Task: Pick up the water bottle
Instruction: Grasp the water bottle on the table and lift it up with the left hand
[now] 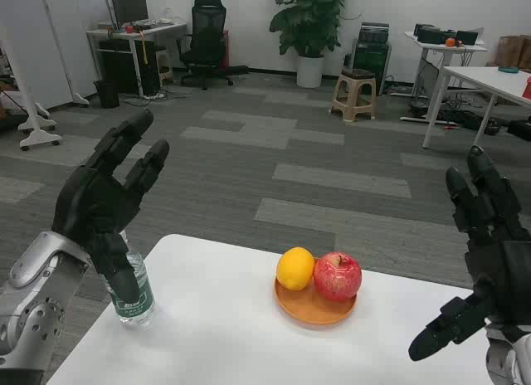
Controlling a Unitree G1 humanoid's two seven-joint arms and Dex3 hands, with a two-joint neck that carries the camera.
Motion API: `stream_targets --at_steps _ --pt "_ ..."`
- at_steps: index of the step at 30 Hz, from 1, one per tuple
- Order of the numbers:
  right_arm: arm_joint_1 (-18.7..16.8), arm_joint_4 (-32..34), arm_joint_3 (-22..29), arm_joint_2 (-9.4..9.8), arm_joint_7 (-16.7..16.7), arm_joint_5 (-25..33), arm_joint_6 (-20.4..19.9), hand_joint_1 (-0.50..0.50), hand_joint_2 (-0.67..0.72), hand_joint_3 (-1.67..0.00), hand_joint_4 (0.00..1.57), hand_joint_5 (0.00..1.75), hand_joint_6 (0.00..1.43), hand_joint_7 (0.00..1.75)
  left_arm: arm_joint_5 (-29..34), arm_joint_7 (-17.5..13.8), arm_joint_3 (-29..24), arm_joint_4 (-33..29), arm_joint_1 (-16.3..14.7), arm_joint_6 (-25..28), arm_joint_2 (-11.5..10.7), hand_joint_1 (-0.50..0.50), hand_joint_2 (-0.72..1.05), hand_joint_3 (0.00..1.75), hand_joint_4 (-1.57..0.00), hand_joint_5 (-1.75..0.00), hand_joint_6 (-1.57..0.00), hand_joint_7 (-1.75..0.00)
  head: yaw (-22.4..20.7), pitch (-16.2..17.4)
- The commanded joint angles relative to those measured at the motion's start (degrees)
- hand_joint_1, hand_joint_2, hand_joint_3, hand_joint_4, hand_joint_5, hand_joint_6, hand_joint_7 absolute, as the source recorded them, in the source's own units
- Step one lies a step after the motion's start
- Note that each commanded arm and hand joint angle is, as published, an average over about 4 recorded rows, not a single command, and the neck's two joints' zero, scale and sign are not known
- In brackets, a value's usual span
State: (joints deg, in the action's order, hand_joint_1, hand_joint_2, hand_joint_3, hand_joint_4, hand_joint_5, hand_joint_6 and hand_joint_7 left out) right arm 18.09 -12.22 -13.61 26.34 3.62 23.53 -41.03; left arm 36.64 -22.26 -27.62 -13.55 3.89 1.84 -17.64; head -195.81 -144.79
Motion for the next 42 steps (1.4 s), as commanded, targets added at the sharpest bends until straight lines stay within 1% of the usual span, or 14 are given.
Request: stream_targets --at_steps 1,3,6,13,15,23,26,28,30,32,35,37,41,42 --pt "-0.6 4.8 3.6 -0.67 0.4 0.4 -0.5 -0.29 0.53 0.00 0.00 0.00 0.00 0.00 -6.9 -1.2 4.3 -1.0 5.3 -2.9 7.4 -0.50 -0.55 0.03 0.00 0.00 0.00 -0.28 2.4 1.5" --pt "-0.6 4.9 3.5 -0.63 0.4 0.4 -0.5 -0.29 0.53 0.00 0.00 0.00 0.00 0.00 -6.9 -1.2 4.3 -1.0 5.3 -2.9 7.4 -0.50 -0.55 0.02 0.00 0.00 0.00 -0.28 1.4 0.9" --pt "-0.6 4.9 3.5 -0.59 0.4 0.4 -0.5 -0.29 0.53 0.00 0.00 0.00 0.00 0.00 -6.9 -1.2 4.3 -1.0 5.3 -2.9 7.4 -0.50 -0.55 0.09 0.00 0.00 0.00 -0.26 1.4 1.0" --pt "-0.6 4.8 3.5 -0.59 0.4 0.4 -0.5 -0.29 0.53 0.00 0.00 0.00 0.00 0.00 -7.0 -1.2 4.3 -1.0 5.3 -2.9 7.4 -0.50 -0.55 0.09 0.00 0.00 0.00 -0.28 1.3 1.2" --pt "-0.6 4.8 3.5 -0.59 0.4 0.4 -0.5 -0.29 0.53 0.00 0.00 0.00 0.00 0.00 -7.0 -1.2 4.3 -1.0 5.3 -2.9 7.4 -0.50 -0.59 0.09 0.00 0.00 0.00 -0.28 1.3 1.2" --pt "-0.6 4.6 3.5 -0.59 0.4 0.3 -0.5 -0.29 0.53 0.00 0.00 0.00 0.00 0.00 -7.0 -1.2 4.3 -1.0 5.3 -2.9 7.4 -0.50 -0.55 0.07 0.00 0.00 0.00 -0.28 1.0 1.4" --pt "-0.6 4.5 3.5 -0.59 0.4 0.3 -0.5 -0.29 0.53 0.00 0.00 0.00 0.00 0.00 -7.0 -1.2 3.6 -1.0 5.4 -3.2 7.4 -0.50 -0.55 0.09 0.00 0.00 0.00 -0.28 -1.5 1.4" --pt "-0.6 4.4 3.5 -0.59 0.4 0.4 -0.5 -0.29 0.53 0.00 0.00 0.00 0.00 0.00 -7.0 -1.2 2.7 -1.0 5.4 -3.4 7.4 -0.50 -0.55 0.09 0.00 0.00 0.00 -0.28 -4.9 1.9" --pt "-0.6 4.2 3.6 -0.61 0.4 0.4 -0.5 -0.29 0.53 0.00 0.00 0.00 0.00 0.00 -6.8 -1.2 1.6 -1.1 5.3 -3.5 7.4 -0.50 -0.55 0.09 0.00 0.00 0.00 -0.28 -9.5 2.4" --pt "-0.6 4.0 3.7 -0.63 0.4 0.4 -0.5 -0.29 0.53 0.00 0.00 0.00 0.00 0.00 -6.6 -1.2 0.2 -1.2 5.1 -3.5 7.3 -0.50 -0.55 0.09 0.00 0.00 0.00 -0.28 -12.2 2.4" --pt "-0.6 3.6 3.6 -0.59 0.4 0.4 -0.5 -0.29 0.53 0.00 0.00 0.00 0.00 0.00 -6.2 -1.2 -1.0 -2.0 4.7 -3.5 7.0 -0.50 -0.55 0.09 0.00 0.00 0.00 -0.28 -12.9 2.5" --pt "-0.5 3.3 3.5 -0.59 0.4 0.4 -0.5 -0.29 0.53 0.00 0.00 0.00 0.00 0.00 -5.9 -1.2 -1.5 -2.7 4.5 -3.4 6.9 -0.50 -0.55 0.04 0.00 0.00 0.00 -0.28 -12.6 2.6" --pt "-0.2 2.9 3.3 -0.65 0.4 0.4 -0.5 -0.29 0.53 0.00 0.00 0.00 0.00 0.00 -6.2 -1.1 -2.9 -5.4 4.3 -3.2 6.6 -0.50 -0.55 0.09 0.00 0.00 0.00 -0.28 -12.1 3.2" --pt "-0.1 2.8 3.3 -0.65 0.4 0.4 -0.5 -0.29 0.53 0.00 0.00 0.00 0.00 0.00 -6.2 -1.1 -3.4 -6.3 4.3 -3.1 6.5 -0.50 -0.55 0.07 0.00 0.00 0.00 -0.28 -12.1 3.3"
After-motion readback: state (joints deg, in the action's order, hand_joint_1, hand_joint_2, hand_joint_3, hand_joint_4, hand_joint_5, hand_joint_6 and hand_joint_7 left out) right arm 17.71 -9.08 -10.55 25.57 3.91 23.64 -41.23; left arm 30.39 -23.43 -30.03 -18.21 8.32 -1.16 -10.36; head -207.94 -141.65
